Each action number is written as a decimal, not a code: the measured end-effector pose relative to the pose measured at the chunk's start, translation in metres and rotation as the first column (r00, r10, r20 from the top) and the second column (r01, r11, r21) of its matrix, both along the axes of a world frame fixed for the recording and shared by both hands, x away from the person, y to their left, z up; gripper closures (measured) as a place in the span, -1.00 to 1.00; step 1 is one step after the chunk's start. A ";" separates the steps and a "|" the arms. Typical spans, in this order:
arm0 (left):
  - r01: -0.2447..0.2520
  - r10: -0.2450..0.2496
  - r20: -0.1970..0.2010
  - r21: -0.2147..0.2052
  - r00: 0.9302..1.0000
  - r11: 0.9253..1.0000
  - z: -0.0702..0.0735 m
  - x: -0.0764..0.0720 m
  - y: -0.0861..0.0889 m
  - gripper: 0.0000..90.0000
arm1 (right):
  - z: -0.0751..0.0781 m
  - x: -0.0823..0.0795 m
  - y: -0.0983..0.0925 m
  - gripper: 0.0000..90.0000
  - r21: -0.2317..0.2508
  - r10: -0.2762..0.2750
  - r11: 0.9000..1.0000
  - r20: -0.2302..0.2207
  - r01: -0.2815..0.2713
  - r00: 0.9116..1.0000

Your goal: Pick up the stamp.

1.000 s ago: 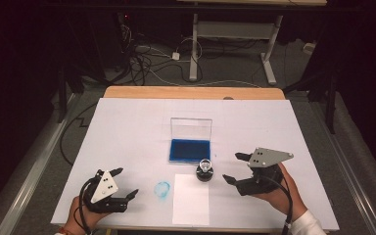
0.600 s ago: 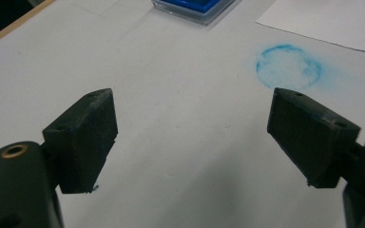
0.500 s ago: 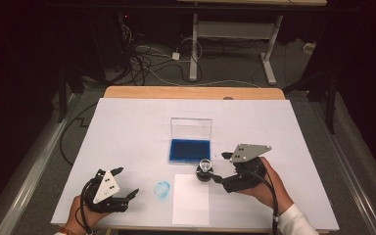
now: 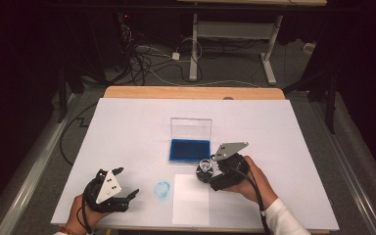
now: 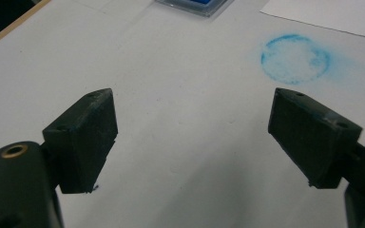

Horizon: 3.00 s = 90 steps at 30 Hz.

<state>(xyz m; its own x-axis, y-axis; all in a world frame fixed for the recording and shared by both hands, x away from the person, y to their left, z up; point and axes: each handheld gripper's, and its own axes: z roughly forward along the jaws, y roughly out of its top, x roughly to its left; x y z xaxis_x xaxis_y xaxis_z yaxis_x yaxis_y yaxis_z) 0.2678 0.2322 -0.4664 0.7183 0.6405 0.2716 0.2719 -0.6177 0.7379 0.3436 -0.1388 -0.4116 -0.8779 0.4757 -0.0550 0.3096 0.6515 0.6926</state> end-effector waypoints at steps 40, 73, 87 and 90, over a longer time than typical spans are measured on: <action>0.024 -0.022 -0.029 0.040 0.999 0.999 -0.006 0.003 -0.004 -0.64 | -0.012 0.023 0.013 0.17 -0.104 0.057 0.993 -0.033 -0.060 0.998; 0.038 -0.037 -0.025 0.060 0.999 0.997 -0.006 0.004 -0.007 -0.64 | -0.014 0.022 0.010 0.26 -0.080 0.058 0.995 -0.021 -0.059 0.998; 0.029 -0.029 0.001 0.034 1.000 0.999 -0.004 0.003 -0.007 -0.64 | -0.010 0.019 0.005 0.26 -0.055 0.076 0.996 -0.004 -0.076 0.997; 0.030 -0.030 0.001 0.034 1.000 0.999 -0.004 0.003 -0.006 -0.64 | -0.007 0.017 0.001 0.26 -0.040 0.068 0.997 0.009 -0.067 0.998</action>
<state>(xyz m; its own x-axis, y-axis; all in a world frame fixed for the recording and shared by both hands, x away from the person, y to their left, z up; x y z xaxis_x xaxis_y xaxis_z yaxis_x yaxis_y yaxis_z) 0.2706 0.2261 -0.4701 0.7367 0.6088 0.2944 0.2513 -0.6506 0.7166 0.3604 -0.1374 -0.4185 -0.9073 0.4125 -0.0819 0.2570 0.6979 0.6685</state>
